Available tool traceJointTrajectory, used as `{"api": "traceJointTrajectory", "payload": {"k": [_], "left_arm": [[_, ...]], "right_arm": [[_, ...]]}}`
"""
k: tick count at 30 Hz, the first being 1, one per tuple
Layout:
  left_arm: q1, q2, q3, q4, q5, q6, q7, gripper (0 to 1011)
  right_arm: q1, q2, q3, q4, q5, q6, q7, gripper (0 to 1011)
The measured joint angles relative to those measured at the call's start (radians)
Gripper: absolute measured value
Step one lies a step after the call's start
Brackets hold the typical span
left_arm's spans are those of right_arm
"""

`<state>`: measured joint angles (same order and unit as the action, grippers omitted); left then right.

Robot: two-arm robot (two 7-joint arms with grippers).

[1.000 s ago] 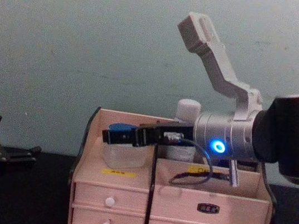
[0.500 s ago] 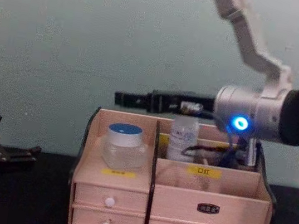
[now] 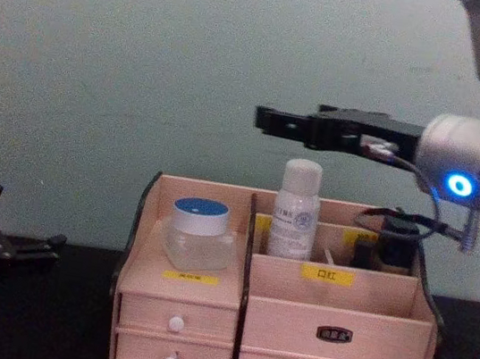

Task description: Pick up the facial cleanser and watermelon frost from the table and place them into the tiered storage box.

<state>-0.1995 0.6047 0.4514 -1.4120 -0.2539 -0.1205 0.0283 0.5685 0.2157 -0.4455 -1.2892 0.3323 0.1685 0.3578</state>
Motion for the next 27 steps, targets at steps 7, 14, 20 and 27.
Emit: {"api": "traceJointTrajectory", "payload": {"k": [7, 14, 20, 27], "left_arm": [[0.0, 0.0, 0.0, 0.0, 0.0, 0.0, 0.0, 1001], [0.0, 0.0, 0.0, 0.0, 0.0, 0.0, 0.0, 1001], [0.0, 0.0, 0.0, 0.0, 0.0, 0.0, 0.0, 1001], [0.0, 0.0, 0.0, 0.0, 0.0, 0.0, 0.0, 1001]], "right_arm": [[-0.063, 0.038, 0.051, -0.051, -0.03, -0.016, -0.062, 1000], [-0.148, 0.08, 0.112, -0.113, -0.046, -0.021, -0.103, 1000], [-0.226, 0.11, 0.162, -0.171, -0.048, -0.021, -0.123, 1000], [-0.332, 0.136, 0.226, -0.244, -0.046, -0.03, -0.147, 1000]]}}
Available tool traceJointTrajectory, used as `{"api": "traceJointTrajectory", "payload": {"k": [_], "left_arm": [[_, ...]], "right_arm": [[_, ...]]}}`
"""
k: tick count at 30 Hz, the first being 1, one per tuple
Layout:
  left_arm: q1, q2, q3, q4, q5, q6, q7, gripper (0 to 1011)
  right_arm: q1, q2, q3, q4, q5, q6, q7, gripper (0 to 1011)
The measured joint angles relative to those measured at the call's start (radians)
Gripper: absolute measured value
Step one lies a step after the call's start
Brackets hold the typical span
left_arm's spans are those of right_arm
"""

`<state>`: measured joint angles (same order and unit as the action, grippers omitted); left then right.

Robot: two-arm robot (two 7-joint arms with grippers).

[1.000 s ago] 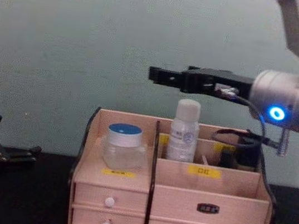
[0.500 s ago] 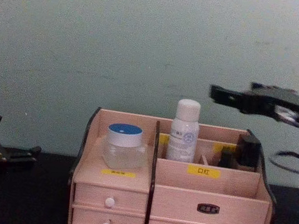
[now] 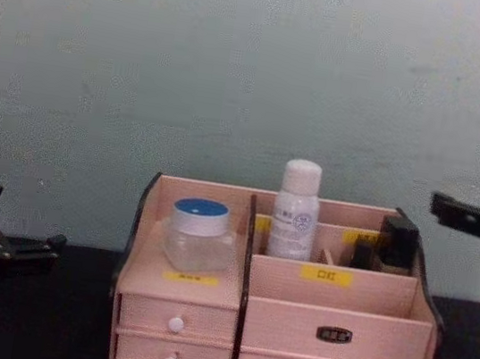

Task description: Pick up the facial cleanser and watermelon frost from the table and place them into the tiered storage box.

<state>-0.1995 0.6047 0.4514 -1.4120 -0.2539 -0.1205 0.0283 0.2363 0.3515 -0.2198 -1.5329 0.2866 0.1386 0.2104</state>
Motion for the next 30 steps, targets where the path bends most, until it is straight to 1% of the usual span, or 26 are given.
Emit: {"api": "traceJointTrajectory", "payload": {"k": [3, 7, 8, 9, 14, 20, 30], "left_arm": [[0.0, 0.0, 0.0, 0.0, 0.0, 0.0, 0.0, 1001], [0.0, 0.0, 0.0, 0.0, 0.0, 0.0, 0.0, 1001], [0.0, 0.0, 0.0, 0.0, 0.0, 0.0, 0.0, 1001], [0.0, 0.0, 0.0, 0.0, 0.0, 0.0, 0.0, 1001], [0.0, 0.0, 0.0, 0.0, 0.0, 0.0, 0.0, 1001], [0.0, 0.0, 0.0, 0.0, 0.0, 0.0, 0.0, 1001], [0.0, 0.0, 0.0, 0.0, 0.0, 0.0, 0.0, 1001]], "right_arm": [[-0.052, 0.004, 0.03, -0.022, -0.004, -0.008, -0.019, 1000], [-0.098, 0.004, 0.055, -0.029, -0.01, -0.016, -0.031, 1000], [-0.098, 0.004, 0.055, -0.029, -0.01, -0.016, -0.031, 1000], [-0.129, 0.002, 0.068, -0.026, -0.018, -0.027, -0.034, 1000], [-0.165, -0.004, 0.079, -0.007, -0.027, -0.029, -0.033, 1000], [-0.175, -0.015, 0.083, 0.022, -0.041, -0.015, -0.027, 1000], [-0.169, -0.035, 0.085, 0.055, -0.06, -0.001, -0.014, 1000]]}}
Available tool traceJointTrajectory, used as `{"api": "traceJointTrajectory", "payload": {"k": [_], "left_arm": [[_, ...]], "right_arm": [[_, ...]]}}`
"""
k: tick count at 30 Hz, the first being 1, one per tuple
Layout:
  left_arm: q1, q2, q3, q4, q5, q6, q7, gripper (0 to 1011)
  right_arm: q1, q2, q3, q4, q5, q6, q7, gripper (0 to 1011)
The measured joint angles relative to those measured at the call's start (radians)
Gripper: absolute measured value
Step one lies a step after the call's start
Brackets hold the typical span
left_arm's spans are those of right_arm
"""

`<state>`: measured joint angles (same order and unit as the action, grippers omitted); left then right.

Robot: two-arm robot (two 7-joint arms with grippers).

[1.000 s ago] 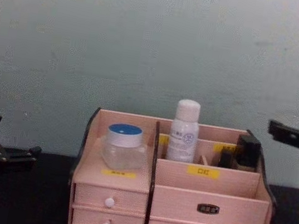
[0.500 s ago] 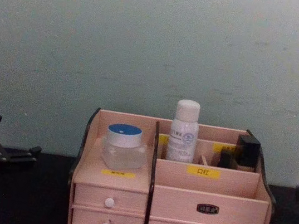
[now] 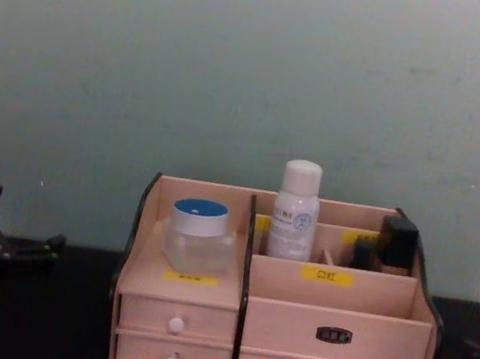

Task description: Pick up the facial cleanser and watermelon frost from the table and place them into the tiered storage box.

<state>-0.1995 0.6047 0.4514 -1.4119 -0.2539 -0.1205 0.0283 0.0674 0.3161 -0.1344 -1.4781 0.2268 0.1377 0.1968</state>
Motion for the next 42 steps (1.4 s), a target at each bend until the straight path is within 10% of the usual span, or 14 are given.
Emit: {"api": "traceJointTrajectory", "payload": {"k": [42], "left_arm": [[0.0, 0.0, 0.0, 0.0, 0.0, 0.0, 0.0, 1001]], "right_arm": [[0.001, 0.003, -0.002, -0.003, 0.004, 0.0, -0.001, 1000]]}}
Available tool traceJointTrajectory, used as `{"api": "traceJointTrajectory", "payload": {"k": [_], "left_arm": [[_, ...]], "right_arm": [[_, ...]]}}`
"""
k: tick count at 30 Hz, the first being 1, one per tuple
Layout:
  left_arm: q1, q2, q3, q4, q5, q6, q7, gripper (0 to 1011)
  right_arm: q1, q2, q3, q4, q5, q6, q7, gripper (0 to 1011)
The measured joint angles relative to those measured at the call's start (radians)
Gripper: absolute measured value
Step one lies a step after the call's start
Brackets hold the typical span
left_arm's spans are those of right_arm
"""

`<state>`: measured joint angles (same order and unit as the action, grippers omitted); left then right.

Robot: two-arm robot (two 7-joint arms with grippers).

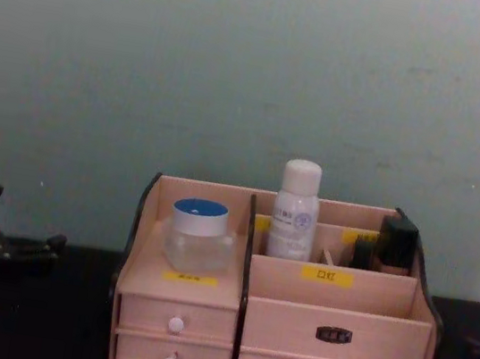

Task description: Pick up the facial cleanser and watermelon frost from the table and place them into the tiered storage box.

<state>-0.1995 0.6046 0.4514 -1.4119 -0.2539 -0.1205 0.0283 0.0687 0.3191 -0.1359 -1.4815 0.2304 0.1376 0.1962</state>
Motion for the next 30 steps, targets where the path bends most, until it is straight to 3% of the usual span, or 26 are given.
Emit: {"api": "traceJointTrajectory", "payload": {"k": [30], "left_arm": [[0.0, 0.0, 0.0, 0.0, 0.0, 0.0, 0.0, 1001]], "right_arm": [[0.0, 0.0, 0.0, 0.0, 0.0, 0.0, 0.0, 1000]]}}
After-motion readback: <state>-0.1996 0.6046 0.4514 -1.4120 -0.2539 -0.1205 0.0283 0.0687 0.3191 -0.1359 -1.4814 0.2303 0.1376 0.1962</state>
